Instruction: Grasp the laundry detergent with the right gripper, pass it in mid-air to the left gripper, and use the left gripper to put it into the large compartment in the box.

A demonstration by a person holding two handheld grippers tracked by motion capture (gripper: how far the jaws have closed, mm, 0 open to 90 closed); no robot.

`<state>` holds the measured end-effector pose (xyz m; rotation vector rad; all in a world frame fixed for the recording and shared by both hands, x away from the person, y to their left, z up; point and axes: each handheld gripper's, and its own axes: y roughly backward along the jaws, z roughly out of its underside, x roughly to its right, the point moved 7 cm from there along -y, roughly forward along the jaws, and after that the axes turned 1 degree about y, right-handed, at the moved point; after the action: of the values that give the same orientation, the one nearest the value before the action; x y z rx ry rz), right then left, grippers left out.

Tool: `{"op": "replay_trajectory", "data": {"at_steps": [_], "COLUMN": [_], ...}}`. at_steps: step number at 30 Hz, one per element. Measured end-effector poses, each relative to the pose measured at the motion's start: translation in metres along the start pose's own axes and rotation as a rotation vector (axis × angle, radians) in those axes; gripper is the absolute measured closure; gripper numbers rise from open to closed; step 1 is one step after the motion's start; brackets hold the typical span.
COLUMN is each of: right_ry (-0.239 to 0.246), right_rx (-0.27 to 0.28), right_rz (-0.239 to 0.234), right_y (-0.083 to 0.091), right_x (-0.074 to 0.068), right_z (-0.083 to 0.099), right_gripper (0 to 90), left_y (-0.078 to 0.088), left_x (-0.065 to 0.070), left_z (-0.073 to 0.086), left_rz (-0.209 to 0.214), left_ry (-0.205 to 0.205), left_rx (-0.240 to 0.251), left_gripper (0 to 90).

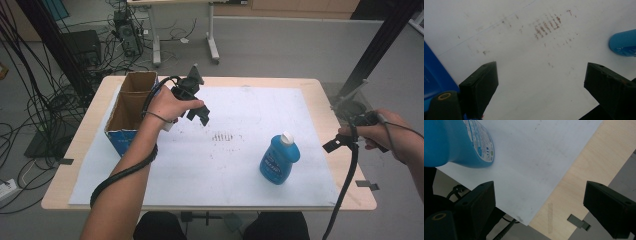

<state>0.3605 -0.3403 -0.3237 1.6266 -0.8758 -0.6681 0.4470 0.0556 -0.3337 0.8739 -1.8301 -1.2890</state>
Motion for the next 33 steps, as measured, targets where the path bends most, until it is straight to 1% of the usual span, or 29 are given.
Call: {"op": "replay_trajectory", "data": {"at_steps": [7,8,10,14,18,20,22,28,32,33], "right_ry": [0.006,0.006,0.006,0.011,0.015,0.011,0.014,0.019,0.021,0.02], "right_rx": [0.005,0.008,0.013,0.011,0.015,0.027,0.03,0.035,0.036,0.039], "right_rz": [0.0,0.0,-0.002,-0.006,-0.013,-0.016,-0.015,-0.024,-0.029,-0.031], "right_y": [-0.002,-0.003,-0.004,-0.008,-0.012,-0.014,-0.014,-0.021,-0.023,-0.024], "right_x": [-0.002,-0.003,-0.004,-0.007,-0.009,-0.01,-0.011,-0.016,-0.018,-0.019], "right_z": [0.008,0.01,0.012,0.015,0.018,0.02,0.021,0.026,0.028,0.029], "right_gripper": [10.4,10.4,10.4,10.4,10.4,10.5,10.5,10.4,10.5,10.5], "left_y": [-0.004,-0.005,-0.006,-0.01,-0.014,-0.016,-0.017,-0.02,-0.021,-0.021], "left_x": [0.001,0.001,0.001,0.004,0.003,0.001,0.001,0.002,0.004,0.004], "left_z": [0.007,0.008,0.009,0.012,0.016,0.018,0.02,0.025,0.027,0.029], "left_rz": [-0.014,-0.023,-0.023,-0.002,0.002,0.004,0.004,0.006,0.022,0.019], "left_ry": [-0.005,-0.005,-0.006,-0.005,-0.002,0.004,0.0,-0.004,-0.004,-0.004], "left_rx": [-0.001,-0.001,0.004,0.007,0.006,0.008,0.002,0.008,0.014,0.013], "left_gripper": [12.5,12.4,12.4,12.4,12.4,12.5,12.4,12.4,12.4,12.4]}}
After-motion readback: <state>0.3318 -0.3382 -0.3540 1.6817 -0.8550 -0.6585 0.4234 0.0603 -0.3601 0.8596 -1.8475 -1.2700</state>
